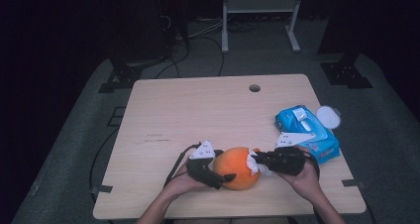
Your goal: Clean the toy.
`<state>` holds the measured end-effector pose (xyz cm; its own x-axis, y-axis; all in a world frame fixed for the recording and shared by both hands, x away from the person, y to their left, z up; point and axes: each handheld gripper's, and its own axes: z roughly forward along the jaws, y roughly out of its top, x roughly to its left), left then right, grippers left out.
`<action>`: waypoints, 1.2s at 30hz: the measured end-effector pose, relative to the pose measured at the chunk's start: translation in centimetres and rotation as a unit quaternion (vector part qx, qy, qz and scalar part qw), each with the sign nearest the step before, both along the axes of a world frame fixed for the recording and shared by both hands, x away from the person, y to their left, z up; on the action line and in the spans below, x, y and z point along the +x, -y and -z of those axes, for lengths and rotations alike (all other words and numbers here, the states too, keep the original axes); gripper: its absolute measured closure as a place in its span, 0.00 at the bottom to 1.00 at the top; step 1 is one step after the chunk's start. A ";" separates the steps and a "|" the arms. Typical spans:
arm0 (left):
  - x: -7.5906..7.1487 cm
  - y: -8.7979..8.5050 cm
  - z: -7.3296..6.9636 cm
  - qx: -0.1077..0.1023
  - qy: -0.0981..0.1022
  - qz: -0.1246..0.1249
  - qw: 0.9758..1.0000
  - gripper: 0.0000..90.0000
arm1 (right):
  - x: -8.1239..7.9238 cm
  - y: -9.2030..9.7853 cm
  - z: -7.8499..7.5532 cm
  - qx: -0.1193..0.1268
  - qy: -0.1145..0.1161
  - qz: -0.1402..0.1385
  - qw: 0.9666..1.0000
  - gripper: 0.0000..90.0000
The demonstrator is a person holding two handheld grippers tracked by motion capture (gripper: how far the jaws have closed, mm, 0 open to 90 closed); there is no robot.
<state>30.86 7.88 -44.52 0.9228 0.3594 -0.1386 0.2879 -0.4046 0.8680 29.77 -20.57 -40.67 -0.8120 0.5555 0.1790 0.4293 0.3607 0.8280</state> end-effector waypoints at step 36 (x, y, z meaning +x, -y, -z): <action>-1.1 1.6 -1.2 -0.002 0.092 -0.044 0.995 0.24 | -0.6 -0.9 -1.0 -0.024 0.057 0.028 0.998 0.90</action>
<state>29.81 6.32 -43.28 0.8978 0.4396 0.0282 0.1577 -0.3804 0.9113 29.13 -19.63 -39.63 -0.7935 0.6058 0.0585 0.3533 0.3802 0.8547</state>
